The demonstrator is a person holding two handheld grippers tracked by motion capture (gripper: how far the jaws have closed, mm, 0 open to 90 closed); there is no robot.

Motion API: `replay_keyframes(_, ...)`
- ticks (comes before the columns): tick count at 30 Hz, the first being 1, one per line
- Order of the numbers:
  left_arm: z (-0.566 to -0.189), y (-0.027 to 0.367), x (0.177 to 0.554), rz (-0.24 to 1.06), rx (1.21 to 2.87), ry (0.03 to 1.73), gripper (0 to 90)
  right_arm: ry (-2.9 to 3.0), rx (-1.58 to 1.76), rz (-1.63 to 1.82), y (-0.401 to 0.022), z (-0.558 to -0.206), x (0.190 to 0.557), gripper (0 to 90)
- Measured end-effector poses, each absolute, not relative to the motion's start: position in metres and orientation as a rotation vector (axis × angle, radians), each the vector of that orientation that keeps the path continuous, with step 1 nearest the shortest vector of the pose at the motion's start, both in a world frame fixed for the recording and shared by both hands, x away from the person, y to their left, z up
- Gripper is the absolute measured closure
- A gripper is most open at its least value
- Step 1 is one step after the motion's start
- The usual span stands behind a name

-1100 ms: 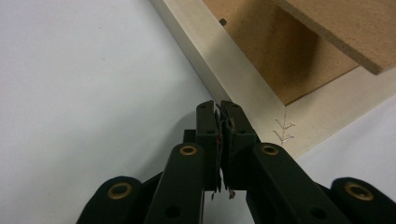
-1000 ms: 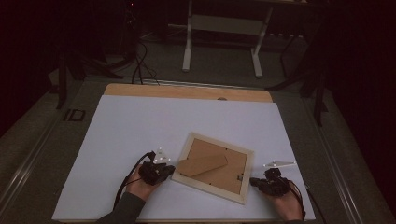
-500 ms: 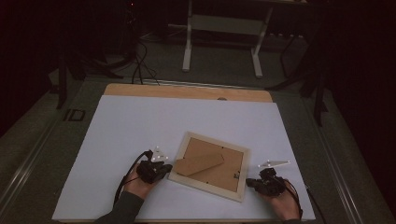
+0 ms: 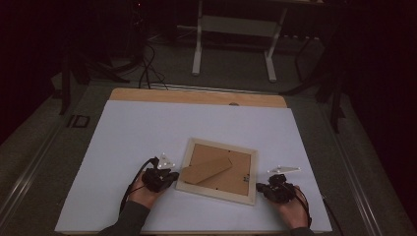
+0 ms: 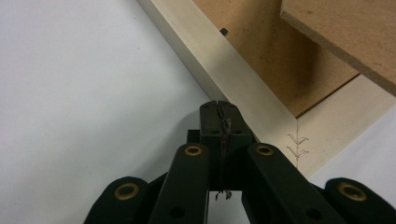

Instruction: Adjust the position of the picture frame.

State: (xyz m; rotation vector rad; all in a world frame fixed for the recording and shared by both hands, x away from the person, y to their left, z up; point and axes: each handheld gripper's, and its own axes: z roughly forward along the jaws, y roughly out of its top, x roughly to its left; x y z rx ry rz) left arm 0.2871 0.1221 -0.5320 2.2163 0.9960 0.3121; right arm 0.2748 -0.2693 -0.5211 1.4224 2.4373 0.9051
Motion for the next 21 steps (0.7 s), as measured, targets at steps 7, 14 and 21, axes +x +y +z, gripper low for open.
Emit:
replay_keyframes(7,-0.532,0.123,0.287,0.307,2.213,1.000,90.0,2.569,1.356,0.887,-0.271,-0.518,0.269,90.0)
replay_keyframes(14,-0.532,0.131,0.291,0.324,2.195,1.055,90.0,2.546,1.340,0.913,-0.262,-0.520,0.275,90.0)
replay_keyframes(21,-0.528,0.138,0.294,0.324,2.121,1.067,90.0,2.512,1.348,0.913,-0.253,-0.521,0.290,90.0)
